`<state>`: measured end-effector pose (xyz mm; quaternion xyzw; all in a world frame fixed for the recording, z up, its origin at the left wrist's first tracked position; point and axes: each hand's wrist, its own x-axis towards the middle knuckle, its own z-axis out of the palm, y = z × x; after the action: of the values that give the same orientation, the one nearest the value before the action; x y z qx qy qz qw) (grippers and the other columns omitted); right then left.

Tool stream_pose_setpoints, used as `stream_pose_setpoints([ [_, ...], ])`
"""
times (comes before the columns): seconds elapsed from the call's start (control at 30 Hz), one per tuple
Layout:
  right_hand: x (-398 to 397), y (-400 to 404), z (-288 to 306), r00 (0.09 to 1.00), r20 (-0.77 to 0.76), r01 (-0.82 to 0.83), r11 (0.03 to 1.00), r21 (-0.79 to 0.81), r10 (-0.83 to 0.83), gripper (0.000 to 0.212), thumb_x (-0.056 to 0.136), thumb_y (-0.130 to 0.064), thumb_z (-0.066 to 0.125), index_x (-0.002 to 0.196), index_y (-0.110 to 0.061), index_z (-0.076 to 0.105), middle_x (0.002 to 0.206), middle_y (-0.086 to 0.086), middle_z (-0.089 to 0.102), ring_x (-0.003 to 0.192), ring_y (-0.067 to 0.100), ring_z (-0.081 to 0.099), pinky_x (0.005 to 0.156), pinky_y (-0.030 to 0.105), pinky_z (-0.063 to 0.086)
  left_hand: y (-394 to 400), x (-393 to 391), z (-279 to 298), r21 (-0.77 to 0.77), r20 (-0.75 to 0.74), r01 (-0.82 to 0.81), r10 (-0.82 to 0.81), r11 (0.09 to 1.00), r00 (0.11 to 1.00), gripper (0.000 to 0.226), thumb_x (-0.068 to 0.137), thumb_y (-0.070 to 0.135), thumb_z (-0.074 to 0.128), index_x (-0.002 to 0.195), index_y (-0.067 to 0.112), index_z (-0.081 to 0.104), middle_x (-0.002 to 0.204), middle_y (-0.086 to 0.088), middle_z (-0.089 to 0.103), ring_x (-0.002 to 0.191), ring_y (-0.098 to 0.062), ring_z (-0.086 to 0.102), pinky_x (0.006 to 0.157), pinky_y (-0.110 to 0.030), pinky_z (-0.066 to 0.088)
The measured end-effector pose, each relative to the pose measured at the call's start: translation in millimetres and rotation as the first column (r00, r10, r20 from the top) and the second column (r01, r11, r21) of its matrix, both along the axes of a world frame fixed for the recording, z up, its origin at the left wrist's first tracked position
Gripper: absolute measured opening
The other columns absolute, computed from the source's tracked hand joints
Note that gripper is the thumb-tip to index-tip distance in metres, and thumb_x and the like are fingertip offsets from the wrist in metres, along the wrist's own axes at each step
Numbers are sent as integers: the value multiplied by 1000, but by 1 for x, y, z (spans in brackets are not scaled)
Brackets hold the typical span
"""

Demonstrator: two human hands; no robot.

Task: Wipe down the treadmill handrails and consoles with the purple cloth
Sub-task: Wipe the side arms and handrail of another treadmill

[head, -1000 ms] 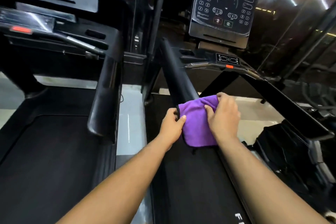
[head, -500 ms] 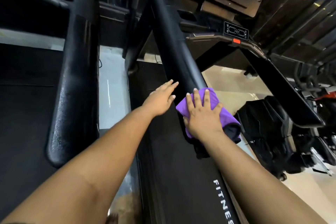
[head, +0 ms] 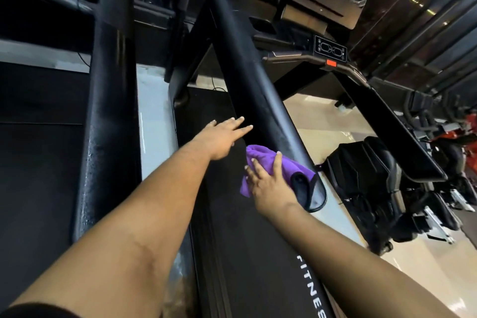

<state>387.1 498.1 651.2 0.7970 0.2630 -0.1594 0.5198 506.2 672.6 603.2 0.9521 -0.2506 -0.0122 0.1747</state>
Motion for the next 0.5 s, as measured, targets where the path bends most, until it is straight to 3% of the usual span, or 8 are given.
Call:
stream_pose_setpoints([
  [0.1, -12, -26, 23, 976, 113, 146, 945, 293, -185, 71, 102, -54, 36, 163, -34, 7, 171, -3, -14, 157, 24, -17, 104, 84, -5, -11, 0, -3, -34, -2, 29, -29, 999, 1000, 78, 104, 8, 45, 164, 38, 5, 174, 3, -2, 160, -17, 5, 124, -56, 17],
  [0.2, -29, -52, 39, 882, 211, 214, 757, 617, -422, 76, 95, -62, 42, 159, -49, 3, 171, -9, -14, 158, 23, -13, 102, 78, 27, -20, 7, -2, -93, 30, 35, -33, 995, 999, 79, 104, 6, 45, 164, 36, 4, 174, 3, -2, 160, -17, 4, 124, -57, 15],
  [0.3, -3, -42, 40, 866, 180, 245, 711, 659, -466, 76, 97, -61, 39, 160, -46, 0, 171, -6, -16, 157, 27, -13, 95, 66, 44, -20, 17, 0, -84, 40, 31, -27, 996, 999, 78, 103, 9, 46, 164, 36, 5, 174, 3, 0, 159, -17, 6, 123, -58, 17],
  [0.4, 44, -21, 48, 874, 166, 240, 704, 669, -457, 75, 99, -60, 38, 161, -43, 0, 171, -7, -16, 157, 27, -12, 93, 63, 44, -12, 28, 2, -49, 20, 34, -33, 998, 999, 80, 103, 10, 47, 164, 38, 3, 174, 4, 0, 159, -16, 7, 122, -59, 19],
  [0.5, 30, -33, 46, 888, 166, 229, 726, 649, -429, 74, 99, -62, 36, 161, -43, 0, 171, -6, -16, 158, 26, -9, 95, 60, 44, -7, 29, 0, -25, 13, 49, -49, 999, 999, 82, 103, 10, 48, 163, 39, 1, 174, 5, -1, 159, -16, 8, 122, -57, 21],
])
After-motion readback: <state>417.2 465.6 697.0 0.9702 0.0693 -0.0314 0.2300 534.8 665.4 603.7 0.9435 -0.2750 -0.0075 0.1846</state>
